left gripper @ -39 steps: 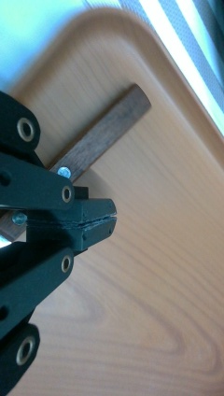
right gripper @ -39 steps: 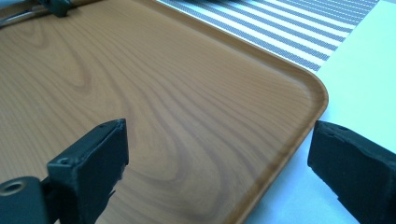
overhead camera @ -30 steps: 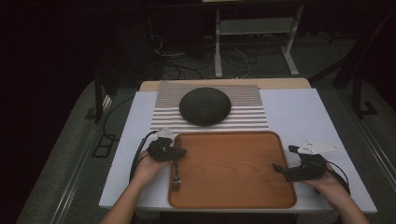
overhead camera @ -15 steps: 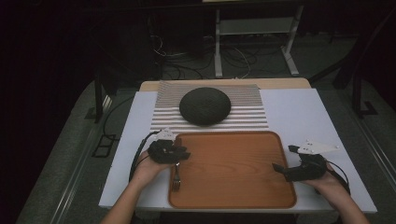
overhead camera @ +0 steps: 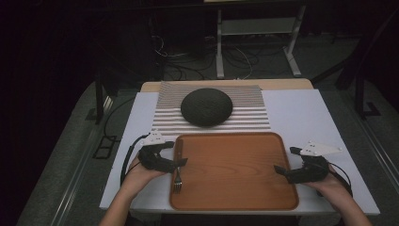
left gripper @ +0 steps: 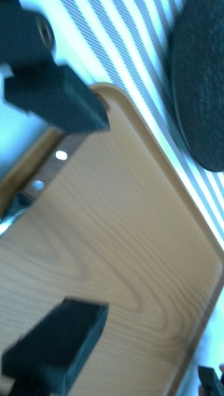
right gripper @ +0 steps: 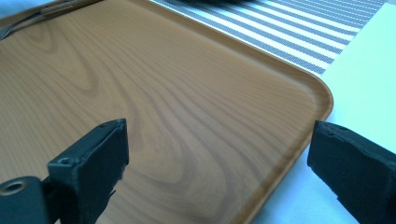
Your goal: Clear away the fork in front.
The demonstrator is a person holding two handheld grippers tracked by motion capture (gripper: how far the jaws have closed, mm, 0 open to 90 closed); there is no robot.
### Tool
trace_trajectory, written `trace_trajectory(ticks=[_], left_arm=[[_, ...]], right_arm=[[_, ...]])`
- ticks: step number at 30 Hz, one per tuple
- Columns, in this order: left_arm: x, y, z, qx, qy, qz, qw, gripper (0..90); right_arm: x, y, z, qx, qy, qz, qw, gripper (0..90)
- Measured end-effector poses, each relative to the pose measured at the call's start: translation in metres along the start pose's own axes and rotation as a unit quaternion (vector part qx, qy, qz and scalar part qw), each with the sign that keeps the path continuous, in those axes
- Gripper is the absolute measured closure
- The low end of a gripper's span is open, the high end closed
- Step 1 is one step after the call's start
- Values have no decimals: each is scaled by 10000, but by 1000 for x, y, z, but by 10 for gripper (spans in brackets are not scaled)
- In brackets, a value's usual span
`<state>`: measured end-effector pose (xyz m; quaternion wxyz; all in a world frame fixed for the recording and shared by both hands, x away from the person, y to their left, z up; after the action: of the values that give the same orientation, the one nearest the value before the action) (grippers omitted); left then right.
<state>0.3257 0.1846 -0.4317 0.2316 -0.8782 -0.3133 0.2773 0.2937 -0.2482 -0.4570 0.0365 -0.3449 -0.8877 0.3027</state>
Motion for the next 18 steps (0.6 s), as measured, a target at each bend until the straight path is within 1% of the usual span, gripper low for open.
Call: trace_trajectory(ticks=[1, 4, 6, 9, 12, 14, 18], left_arm=[[0, -1, 2, 0, -14, -9, 10000, 0], [1, -6, 7, -49, -2, 21, 10000, 0], [1, -7, 10, -61, 54, 60, 9999, 0], [1, -6, 9, -60, 142, 16, 9999, 0], [3, -5, 12, -13, 149, 16, 9999, 0], [4, -4, 13, 61, 186, -29, 9998, 0], [6, -5, 12, 20, 161, -36, 9999, 0]], right_arm=[[0, 0, 0, 5, 0, -8, 10000, 54], [0, 0, 0, 3, -13, 4, 10000, 54], [0, 0, 0, 2, -17, 5, 10000, 54], [0, 0, 0, 9, -22, 9, 10000, 54], [0, 0, 0, 24, -35, 17, 10000, 54], [0, 0, 0, 17, -29, 19, 10000, 54], [1, -1, 0, 8, -28, 19, 10000, 54]])
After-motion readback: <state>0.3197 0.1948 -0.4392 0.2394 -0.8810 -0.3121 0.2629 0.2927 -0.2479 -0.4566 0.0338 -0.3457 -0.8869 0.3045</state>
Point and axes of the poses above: each handheld gripper's, and its own axes: y roughly forward along the jaws, z roughly out of its underside, x roughly to its left, the point moved 4 cm from there along y, roughly forward along the jaws, and after that the axes turned 15 degrees about -y, right-handed, at the moved point
